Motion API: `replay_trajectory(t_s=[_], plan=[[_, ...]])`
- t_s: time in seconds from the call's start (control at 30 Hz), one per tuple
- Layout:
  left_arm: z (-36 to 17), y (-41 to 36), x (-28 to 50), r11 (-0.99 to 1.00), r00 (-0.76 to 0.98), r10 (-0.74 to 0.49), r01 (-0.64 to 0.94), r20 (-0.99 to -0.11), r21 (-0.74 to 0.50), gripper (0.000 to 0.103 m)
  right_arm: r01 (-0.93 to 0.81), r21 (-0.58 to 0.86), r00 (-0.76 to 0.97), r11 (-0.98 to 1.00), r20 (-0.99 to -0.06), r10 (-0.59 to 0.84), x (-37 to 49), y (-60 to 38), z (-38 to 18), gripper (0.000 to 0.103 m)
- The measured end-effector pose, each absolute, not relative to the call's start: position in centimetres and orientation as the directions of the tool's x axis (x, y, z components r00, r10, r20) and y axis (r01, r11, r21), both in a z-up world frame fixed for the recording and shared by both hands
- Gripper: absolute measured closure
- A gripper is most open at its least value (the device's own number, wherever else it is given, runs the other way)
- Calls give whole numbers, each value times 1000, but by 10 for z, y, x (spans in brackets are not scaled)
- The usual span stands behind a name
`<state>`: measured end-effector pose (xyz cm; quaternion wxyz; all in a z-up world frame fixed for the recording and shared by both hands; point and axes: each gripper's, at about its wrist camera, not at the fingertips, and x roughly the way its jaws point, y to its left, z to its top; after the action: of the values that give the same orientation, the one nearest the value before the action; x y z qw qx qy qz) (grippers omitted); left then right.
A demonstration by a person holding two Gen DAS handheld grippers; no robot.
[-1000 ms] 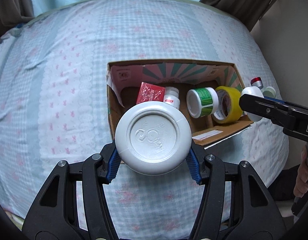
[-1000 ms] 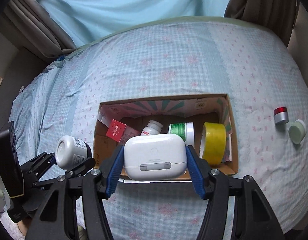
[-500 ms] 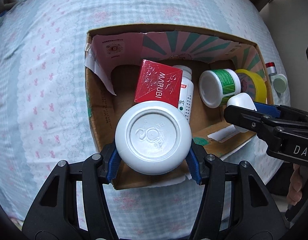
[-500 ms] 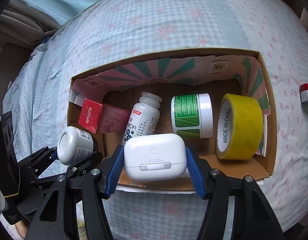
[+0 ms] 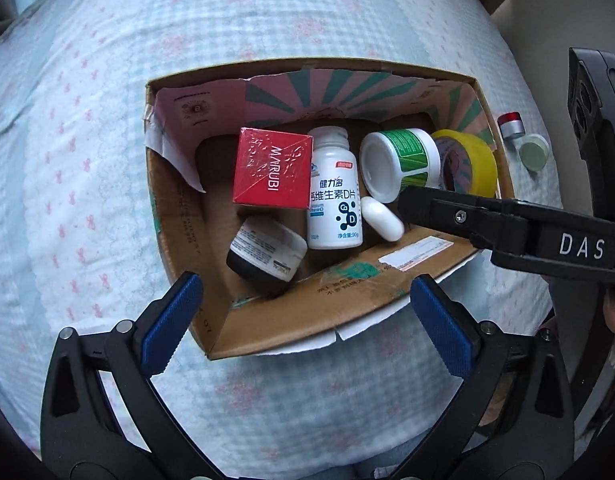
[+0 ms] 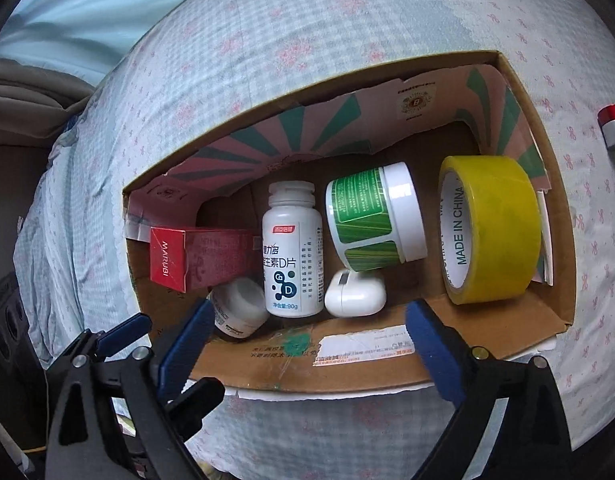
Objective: Organize rigid objects
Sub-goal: 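Lower the container into the box with left tool while right tool releases earbud case inside, then move both tools back toward the silver jar and pale green jar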
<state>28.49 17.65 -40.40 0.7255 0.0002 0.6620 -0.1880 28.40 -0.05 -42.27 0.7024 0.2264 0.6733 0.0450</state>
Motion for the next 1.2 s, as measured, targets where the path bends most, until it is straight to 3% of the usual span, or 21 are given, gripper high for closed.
replay_trajectory(t_s=[0.53, 0.73, 1.2], plan=[[-344, 208, 247, 952, 176, -261, 212, -949, -222, 0, 206, 392, 172, 897, -916, 361, 251, 0, -370, 8], [-305, 215, 222, 950, 222, -301, 154, -928, -271, 0, 181, 400, 202, 898, -909, 365, 226, -1, -338, 8], [-224, 152, 184, 948, 386, -277, 258, -880, -186, 0, 199, 286, 325, 937, -921, 213, 153, -71, -256, 8]])
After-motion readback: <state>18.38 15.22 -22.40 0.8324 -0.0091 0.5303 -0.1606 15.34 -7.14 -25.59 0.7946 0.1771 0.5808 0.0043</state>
